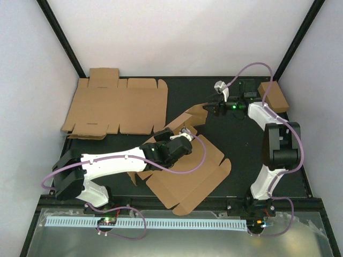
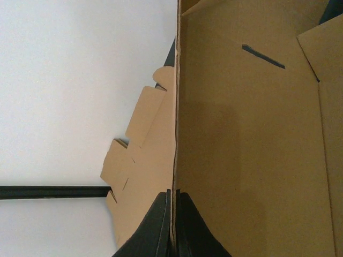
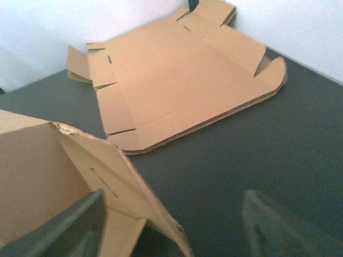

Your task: Fold the paper box

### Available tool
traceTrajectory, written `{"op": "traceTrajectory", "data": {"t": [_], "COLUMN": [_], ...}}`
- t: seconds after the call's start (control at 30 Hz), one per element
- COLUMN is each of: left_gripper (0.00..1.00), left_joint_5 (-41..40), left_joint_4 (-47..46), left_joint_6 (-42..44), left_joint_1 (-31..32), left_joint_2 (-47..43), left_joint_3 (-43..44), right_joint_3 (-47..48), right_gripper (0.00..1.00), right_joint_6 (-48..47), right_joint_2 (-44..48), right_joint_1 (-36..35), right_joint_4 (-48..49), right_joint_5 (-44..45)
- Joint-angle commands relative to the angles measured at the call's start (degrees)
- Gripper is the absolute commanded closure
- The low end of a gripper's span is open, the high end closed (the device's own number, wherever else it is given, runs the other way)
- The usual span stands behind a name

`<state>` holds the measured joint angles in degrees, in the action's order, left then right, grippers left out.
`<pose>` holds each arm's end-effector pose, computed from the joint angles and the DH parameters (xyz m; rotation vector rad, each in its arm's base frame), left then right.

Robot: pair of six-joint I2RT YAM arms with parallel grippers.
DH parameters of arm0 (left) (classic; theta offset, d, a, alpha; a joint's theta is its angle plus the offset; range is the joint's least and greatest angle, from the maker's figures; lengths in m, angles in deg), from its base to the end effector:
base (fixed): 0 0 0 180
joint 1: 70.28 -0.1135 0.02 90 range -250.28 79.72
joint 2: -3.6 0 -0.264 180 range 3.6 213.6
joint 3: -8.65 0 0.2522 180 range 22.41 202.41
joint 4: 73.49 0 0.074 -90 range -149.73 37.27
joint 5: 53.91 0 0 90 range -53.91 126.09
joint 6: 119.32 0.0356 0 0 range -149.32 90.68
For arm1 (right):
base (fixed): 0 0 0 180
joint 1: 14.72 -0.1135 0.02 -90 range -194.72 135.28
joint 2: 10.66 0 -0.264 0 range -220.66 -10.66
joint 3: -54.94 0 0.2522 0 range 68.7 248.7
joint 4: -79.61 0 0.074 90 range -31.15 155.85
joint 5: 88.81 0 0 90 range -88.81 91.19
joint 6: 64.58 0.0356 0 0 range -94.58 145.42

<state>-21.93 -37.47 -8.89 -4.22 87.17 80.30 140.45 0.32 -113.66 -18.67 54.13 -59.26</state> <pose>0.1491 -0.2614 0.2548 1.0623 1.7533 0.7259 0.3839 0.0575 0.2325 -0.9838 1.7932 0.9771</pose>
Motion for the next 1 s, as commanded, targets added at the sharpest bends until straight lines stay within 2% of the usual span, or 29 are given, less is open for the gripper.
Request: {"op": "traceTrajectory", "data": {"t": [0.0,0.1,0.17,0.47,0.67,0.97], "left_gripper": [0.98,0.98,0.98,0.98,0.98,0.98], "left_joint_5": [0.7,0.8,0.9,0.5,0.6,0.6], "left_joint_4": [-1.4,-1.3,-1.2,-0.6,-0.4,1.2], "left_joint_6": [0.0,0.0,-0.2,-0.6,-0.8,-1.8], "left_joint_1": [-0.7,-0.9,-0.9,-0.9,-0.9,-0.9], "left_joint_2": [-0.7,-1.2,-1.3,-1.0,-1.7,-1.5], "left_joint_3": [-0.3,-0.2,-0.2,0.1,0.3,1.9], "right_joint_3": [3.8,4.7,4.2,-3.2,-14.0,-13.3], "right_gripper": [0.38,0.52,0.57,0.96,0.98,0.99], "right_joint_6": [-8.2,-10.4,-10.0,-0.5,11.1,18.3], "right_joint_2": [-1.8,-2.3,-1.9,4.0,14.5,19.6], "right_joint_1": [-1.0,-1.7,-2.1,-3.6,-5.2,-11.9], "right_joint_4": [-10.6,-13.9,-13.3,-2.1,10.8,5.2], "right_joint_5": [-4.4,-4.1,-3.5,-0.7,5.4,17.3]}}
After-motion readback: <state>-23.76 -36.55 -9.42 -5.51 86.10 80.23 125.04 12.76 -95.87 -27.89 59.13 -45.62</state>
